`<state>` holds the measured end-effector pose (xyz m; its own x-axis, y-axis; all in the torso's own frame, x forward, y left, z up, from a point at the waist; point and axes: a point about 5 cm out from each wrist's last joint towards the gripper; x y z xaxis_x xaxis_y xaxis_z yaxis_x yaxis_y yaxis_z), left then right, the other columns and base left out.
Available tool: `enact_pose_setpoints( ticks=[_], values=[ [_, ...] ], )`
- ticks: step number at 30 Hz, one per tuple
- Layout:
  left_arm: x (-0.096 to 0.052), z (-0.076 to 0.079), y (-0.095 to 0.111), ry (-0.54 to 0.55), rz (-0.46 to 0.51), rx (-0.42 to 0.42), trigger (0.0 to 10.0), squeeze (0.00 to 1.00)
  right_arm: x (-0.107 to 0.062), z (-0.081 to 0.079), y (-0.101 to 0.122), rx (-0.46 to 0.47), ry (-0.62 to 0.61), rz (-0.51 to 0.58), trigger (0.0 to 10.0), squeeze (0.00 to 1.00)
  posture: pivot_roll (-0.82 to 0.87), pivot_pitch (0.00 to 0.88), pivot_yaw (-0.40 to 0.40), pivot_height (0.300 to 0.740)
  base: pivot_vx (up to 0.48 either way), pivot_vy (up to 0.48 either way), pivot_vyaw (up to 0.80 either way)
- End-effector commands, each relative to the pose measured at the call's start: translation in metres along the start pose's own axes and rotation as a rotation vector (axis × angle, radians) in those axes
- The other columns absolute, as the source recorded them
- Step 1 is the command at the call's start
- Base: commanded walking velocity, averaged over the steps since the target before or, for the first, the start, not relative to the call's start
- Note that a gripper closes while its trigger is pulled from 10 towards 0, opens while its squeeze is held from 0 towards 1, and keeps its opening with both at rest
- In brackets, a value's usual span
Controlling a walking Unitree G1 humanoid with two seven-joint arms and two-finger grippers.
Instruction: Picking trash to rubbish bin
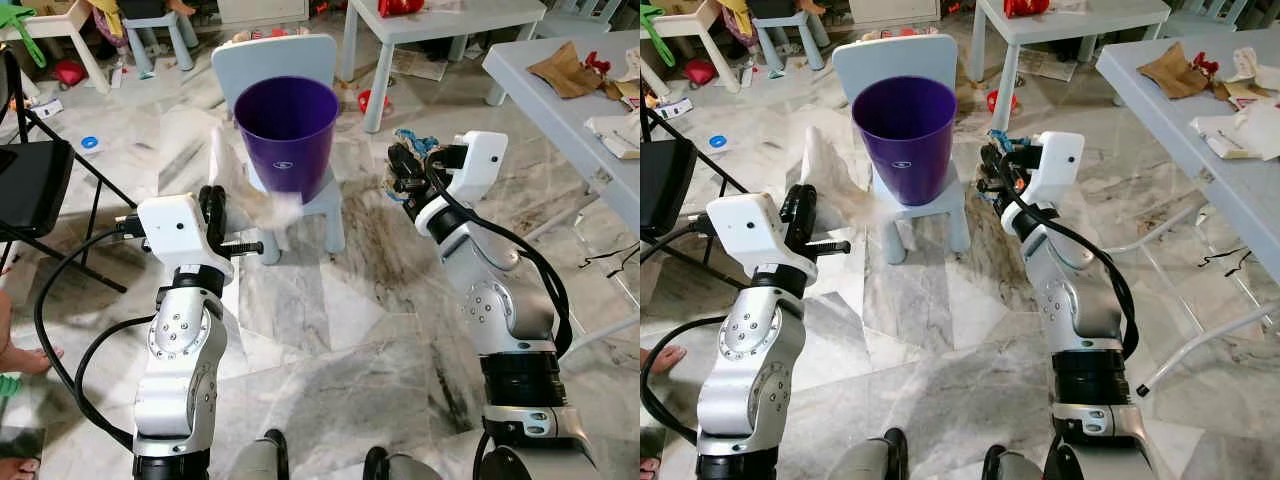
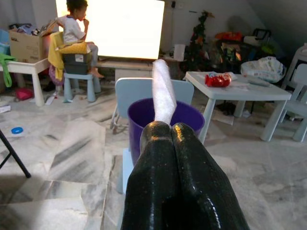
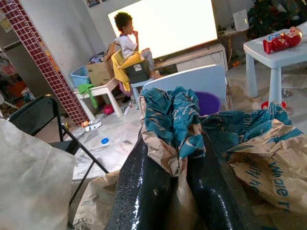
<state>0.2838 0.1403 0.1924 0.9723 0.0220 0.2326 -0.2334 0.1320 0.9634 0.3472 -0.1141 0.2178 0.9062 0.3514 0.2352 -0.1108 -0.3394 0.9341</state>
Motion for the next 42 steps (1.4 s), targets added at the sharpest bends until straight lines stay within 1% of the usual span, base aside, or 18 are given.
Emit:
enact_pose_setpoints(
  ticks=[1, 11, 14, 15, 18, 19, 20, 22, 26, 28, 32, 39, 42],
  values=[
    [0.000, -0.001, 0.000, 0.005, 0.002, -0.002, 0.0, 0.00, -0.001, -0.003, 0.006, -0.019, 0.015, 0.026, 0.0, 0.00, 0.09, 0.194, -0.030, 0.740, 0.360, 0.000, 0.00],
    [0.000, -0.001, -0.001, 0.010, 0.000, -0.003, 0.0, 0.00, -0.004, -0.002, 0.003, -0.051, 0.022, 0.015, 0.0, 0.00, 0.09, 0.196, -0.030, 0.740, 0.401, 0.000, 0.00],
    [-0.001, -0.003, -0.001, 0.013, 0.001, 0.000, 0.0, 0.00, -0.011, 0.000, 0.002, -0.070, 0.023, 0.005, 0.0, 0.00, 0.09, 0.196, -0.030, 0.740, 0.405, 0.000, 0.00],
    [-0.001, -0.006, 0.000, 0.017, 0.001, 0.005, 0.0, 0.00, -0.015, 0.004, 0.000, -0.077, 0.017, -0.004, 0.0, 0.00, 0.09, 0.196, -0.030, 0.740, 0.409, 0.000, 0.00],
    [-0.001, -0.008, -0.001, 0.022, 0.000, 0.010, 0.0, 0.00, -0.020, 0.007, -0.002, -0.085, 0.008, -0.015, 0.0, 0.00, 0.09, 0.196, -0.030, 0.740, 0.406, 0.000, 0.00],
    [-0.002, -0.009, -0.001, 0.024, -0.002, 0.012, 0.0, 0.00, -0.024, 0.011, -0.004, -0.099, 0.002, -0.026, 0.0, 0.00, 0.09, 0.198, -0.029, 0.740, 0.409, 0.000, 0.00],
    [-0.002, -0.009, -0.001, 0.024, -0.002, 0.012, 0.0, 0.00, -0.024, 0.011, -0.004, -0.099, 0.002, -0.026, 0.0, 0.00, 0.09, 0.198, -0.029, 0.740, 0.409, 0.000, 0.00],
    [-0.002, -0.010, -0.001, 0.026, -0.003, 0.013, 0.0, 0.00, -0.031, 0.013, -0.006, -0.122, 0.002, -0.038, 0.0, 0.00, 0.09, 0.199, -0.027, 0.740, 0.409, 0.000, 0.00],
    [-0.002, -0.010, -0.002, 0.026, -0.006, 0.014, 0.0, 0.00, -0.037, 0.015, -0.006, -0.138, -0.001, -0.045, 0.0, 0.00, 0.08, 0.199, -0.026, 0.740, 0.408, 0.000, 0.00],
    [-0.003, -0.010, -0.003, 0.026, -0.009, 0.016, 0.0, 0.00, -0.043, 0.016, -0.008, -0.153, -0.002, -0.054, 0.0, 0.00, 0.08, 0.199, -0.026, 0.740, 0.407, 0.000, 0.00],
    [-0.003, -0.011, -0.003, 0.027, -0.011, 0.016, 0.0, 0.00, -0.046, 0.015, -0.009, -0.160, 0.000, -0.062, 0.0, 0.00, 0.08, 0.199, -0.026, 0.740, 0.407, 0.000, 0.23],
    [-0.003, -0.010, -0.004, 0.027, -0.012, 0.013, 0.0, 0.00, -0.046, 0.012, -0.010, -0.166, 0.012, -0.066, 0.0, 0.00, 0.08, 0.197, -0.026, 0.740, 0.406, 0.000, 0.80],
    [-0.003, -0.009, -0.004, 0.027, -0.012, 0.013, 0.0, 0.00, -0.045, 0.011, -0.010, -0.165, 0.016, -0.066, 0.0, 0.00, 0.08, 0.199, -0.029, 0.740, 0.409, 0.000, 0.00]
  ],
)
Point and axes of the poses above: a point about 5 cm out from each wrist's last joint towards the gripper, its own x axis pointing out of the wrist towards the gripper, its own y axis along the axis of the wrist's last joint, z = x × y
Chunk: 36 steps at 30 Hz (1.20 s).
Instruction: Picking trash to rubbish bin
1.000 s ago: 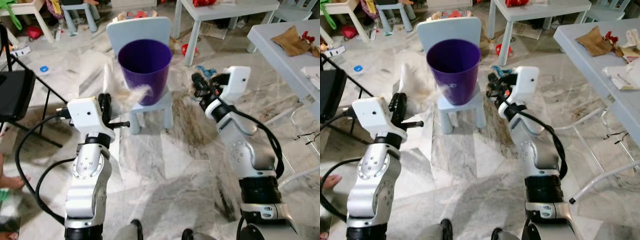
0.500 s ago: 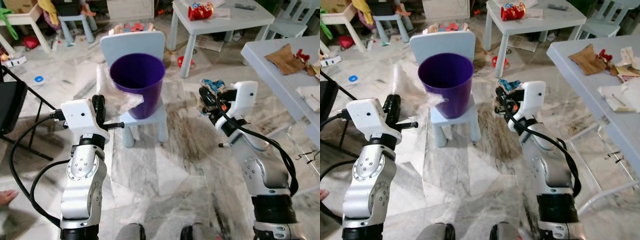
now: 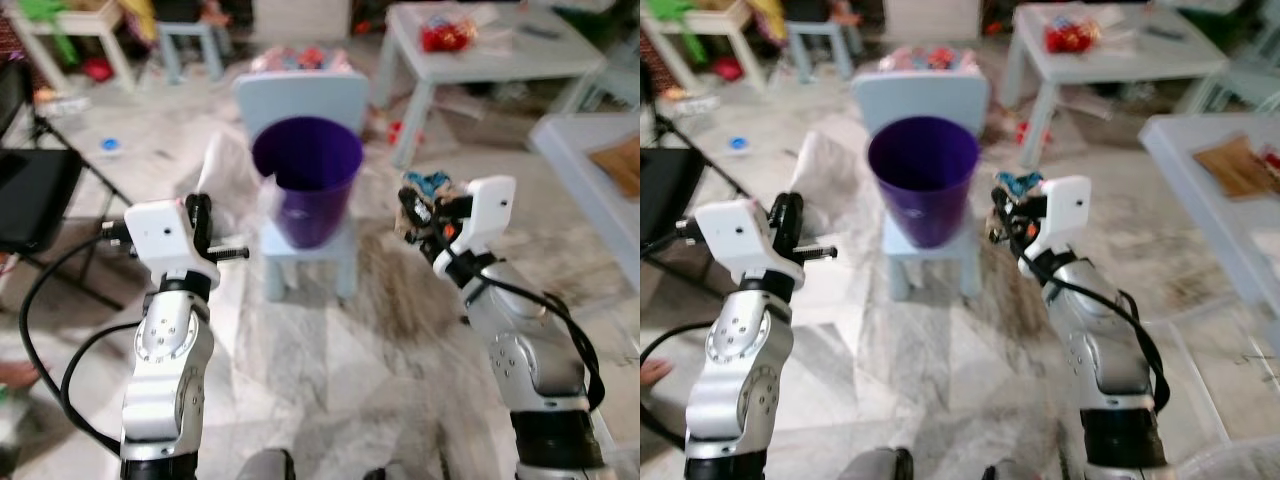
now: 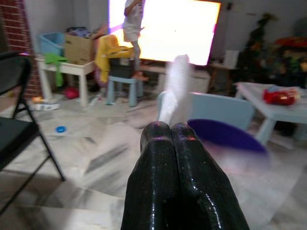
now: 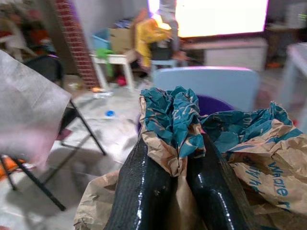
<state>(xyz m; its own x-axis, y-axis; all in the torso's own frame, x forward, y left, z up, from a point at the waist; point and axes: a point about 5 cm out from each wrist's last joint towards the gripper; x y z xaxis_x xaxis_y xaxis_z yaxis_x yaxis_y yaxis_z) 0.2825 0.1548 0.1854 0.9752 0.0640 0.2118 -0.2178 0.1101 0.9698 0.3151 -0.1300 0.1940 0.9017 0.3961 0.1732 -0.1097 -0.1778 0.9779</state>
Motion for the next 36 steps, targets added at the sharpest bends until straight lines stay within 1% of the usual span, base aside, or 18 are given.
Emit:
enact_pose_setpoints(
  ticks=[1, 21, 23, 26, 32, 36],
  values=[
    [-0.0013, 0.0059, 0.0007, -0.016, 0.003, -0.010, 0.0, 0.00, -0.0050, 0.0043, 0.0027, -0.012, -0.014, 0.004, 0.0, 0.00, 0.08, 0.199, -0.029, 0.740, 0.409, 0.000, 0.00],
    [-0.0010, 0.0069, -0.0008, -0.022, -0.004, -0.011, 0.0, 0.00, -0.0028, 0.0026, 0.0071, -0.007, -0.016, 0.030, 0.0, 0.00, 0.08, 0.195, -0.027, 0.740, 0.409, 0.000, 0.00],
    [-0.0010, 0.0069, -0.0014, -0.022, -0.006, -0.012, 0.0, 0.00, -0.0029, 0.0028, 0.0078, -0.018, -0.019, 0.035, 0.0, 0.00, 0.08, 0.194, -0.028, 0.740, 0.409, 0.000, 0.00],
    [-0.0014, 0.0069, -0.0024, -0.021, -0.010, -0.014, 0.0, 0.00, -0.0030, 0.0033, 0.0077, -0.007, -0.028, 0.033, 0.0, 0.00, 0.08, 0.195, -0.029, 0.740, 0.402, 0.000, 0.00],
    [-0.0016, 0.0072, -0.0035, -0.018, -0.017, -0.019, 0.0, 0.00, -0.0026, 0.0044, 0.0084, -0.011, -0.032, 0.032, 0.0, 0.00, 0.08, 0.198, -0.032, 0.740, 0.373, 0.000, -0.54],
    [-0.0018, 0.0076, -0.0040, -0.017, -0.018, -0.020, 0.0, 0.00, -0.0026, 0.0048, 0.0089, -0.017, -0.032, 0.036, 0.0, 0.00, 0.08, 0.199, -0.032, 0.740, 0.350, 0.000, 0.00]
  ],
)
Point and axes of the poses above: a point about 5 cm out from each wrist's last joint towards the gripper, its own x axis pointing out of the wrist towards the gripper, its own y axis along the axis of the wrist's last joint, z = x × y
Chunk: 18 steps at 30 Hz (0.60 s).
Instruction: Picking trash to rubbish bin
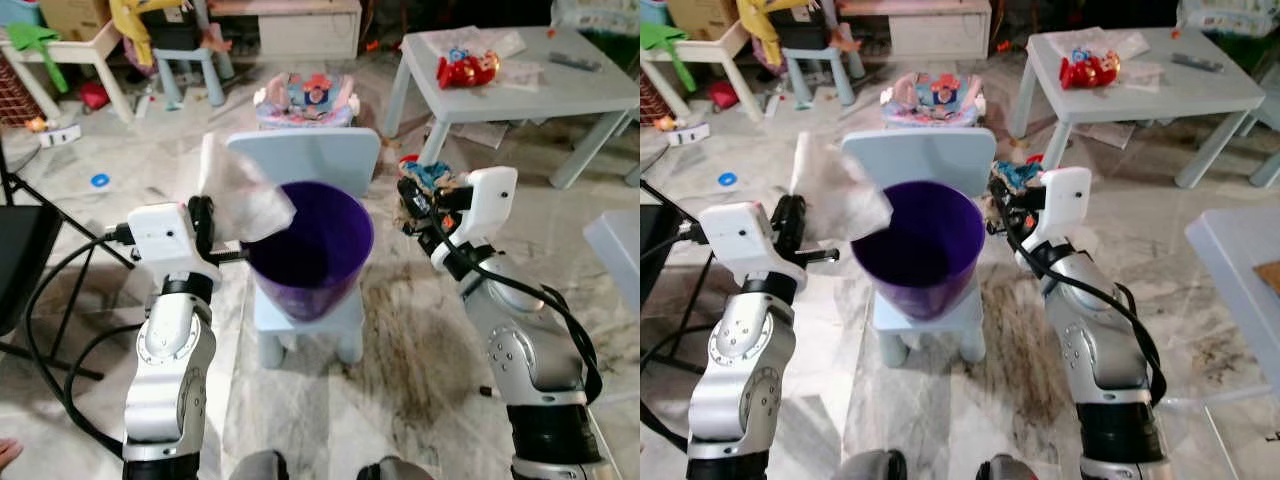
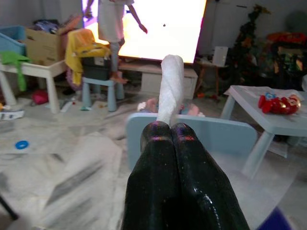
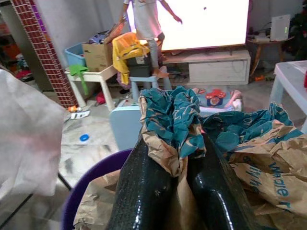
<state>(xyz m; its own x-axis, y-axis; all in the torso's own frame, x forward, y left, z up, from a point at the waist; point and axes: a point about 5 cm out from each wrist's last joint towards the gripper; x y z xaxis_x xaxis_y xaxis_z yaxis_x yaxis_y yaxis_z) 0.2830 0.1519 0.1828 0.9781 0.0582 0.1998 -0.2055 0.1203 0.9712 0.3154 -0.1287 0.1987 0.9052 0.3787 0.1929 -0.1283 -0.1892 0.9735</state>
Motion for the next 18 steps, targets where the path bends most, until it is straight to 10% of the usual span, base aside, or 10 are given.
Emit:
enact_pose_setpoints(
  ticks=[1, 18],
  values=[
    [-0.0014, 0.0049, -0.0009, -0.011, -0.005, -0.011, 0.0, 0.00, -0.0040, 0.0063, 0.0047, -0.022, -0.017, 0.014, 0.0, 0.00, 0.08, 0.199, -0.032, 0.740, 0.349, 0.000, 0.00],
    [-0.0030, 0.0031, -0.0058, 0.001, -0.020, -0.003, 0.0, 0.00, -0.0036, 0.0024, 0.0042, -0.047, 0.009, 0.011, 0.0, 0.00, 0.08, 0.200, -0.034, 0.740, 0.182, 0.000, 0.00]
  ],
)
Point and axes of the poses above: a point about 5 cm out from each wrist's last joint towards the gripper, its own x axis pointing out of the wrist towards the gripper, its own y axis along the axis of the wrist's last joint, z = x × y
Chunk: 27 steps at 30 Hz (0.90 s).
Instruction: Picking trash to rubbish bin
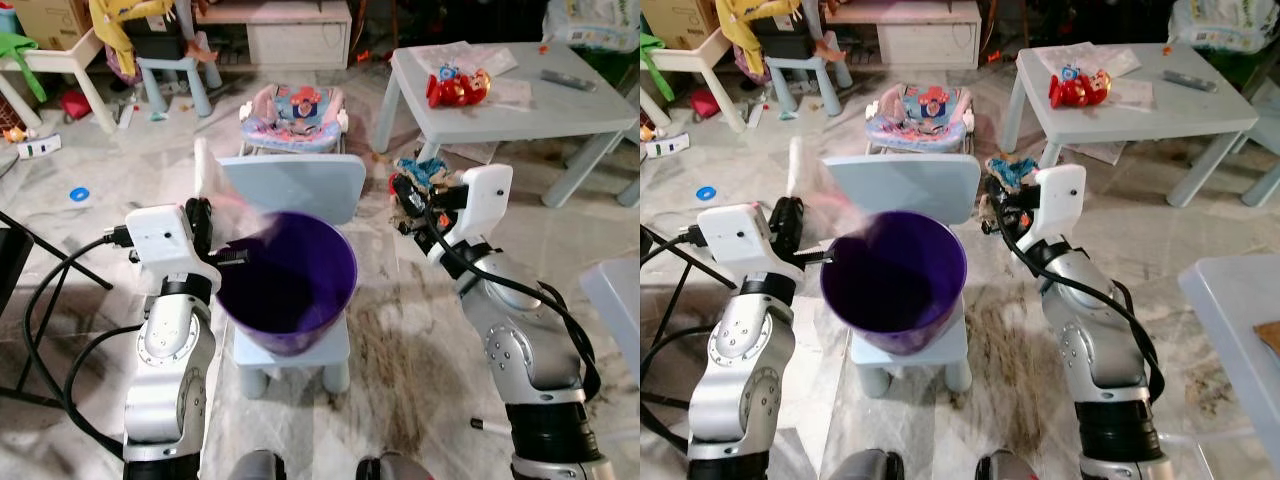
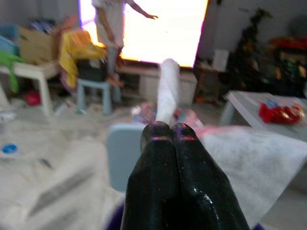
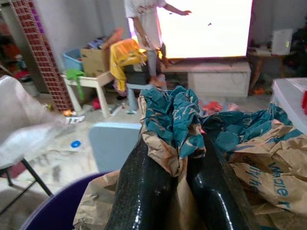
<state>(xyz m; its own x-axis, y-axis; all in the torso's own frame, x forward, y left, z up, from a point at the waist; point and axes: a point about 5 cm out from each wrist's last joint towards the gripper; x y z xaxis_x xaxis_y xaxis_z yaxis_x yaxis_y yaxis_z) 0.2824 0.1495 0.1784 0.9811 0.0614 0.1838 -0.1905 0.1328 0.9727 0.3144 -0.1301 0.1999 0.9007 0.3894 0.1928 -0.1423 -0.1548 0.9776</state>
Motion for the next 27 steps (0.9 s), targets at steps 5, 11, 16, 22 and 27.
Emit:
enact_pose_setpoints(
  ticks=[5, 11, 16, 22, 27],
  values=[
    [-0.002, -0.002, -0.008, 0.014, -0.036, 0.022, 0.0, 0.00, -0.002, -0.001, 0.002, -0.019, 0.012, 0.012, 0.0, 0.00, 0.08, 0.200, -0.034, 0.740, 0.000, 0.000, 0.00],
    [-0.003, -0.009, -0.030, 0.057, -0.157, 0.020, 0.0, 0.00, -0.004, -0.003, 0.002, -0.030, 0.026, 0.010, 0.0, 0.00, 0.07, 0.205, -0.036, 0.740, 0.000, 0.000, 0.00],
    [-0.001, -0.025, -0.057, 0.100, -0.301, -0.013, 0.0, 0.00, -0.006, -0.003, 0.003, -0.035, 0.027, 0.007, 0.0, 0.00, 0.06, 0.216, -0.037, 0.740, 0.000, 0.000, 0.00],
    [0.011, -0.030, -0.070, 0.044, -0.381, -0.037, 0.0, 0.00, -0.014, -0.003, 0.004, -0.042, 0.024, -0.005, 0.0, 0.00, 0.02, 0.242, -0.043, 0.740, 0.000, 0.000, 0.00],
    [0.016, -0.034, -0.076, 0.028, -0.397, -0.038, 0.7, 0.00, -0.020, -0.002, 0.006, -0.048, 0.018, -0.012, 0.0, 0.00, -0.01, 0.256, -0.050, 0.740, 0.000, 0.000, 0.00]
  ],
)
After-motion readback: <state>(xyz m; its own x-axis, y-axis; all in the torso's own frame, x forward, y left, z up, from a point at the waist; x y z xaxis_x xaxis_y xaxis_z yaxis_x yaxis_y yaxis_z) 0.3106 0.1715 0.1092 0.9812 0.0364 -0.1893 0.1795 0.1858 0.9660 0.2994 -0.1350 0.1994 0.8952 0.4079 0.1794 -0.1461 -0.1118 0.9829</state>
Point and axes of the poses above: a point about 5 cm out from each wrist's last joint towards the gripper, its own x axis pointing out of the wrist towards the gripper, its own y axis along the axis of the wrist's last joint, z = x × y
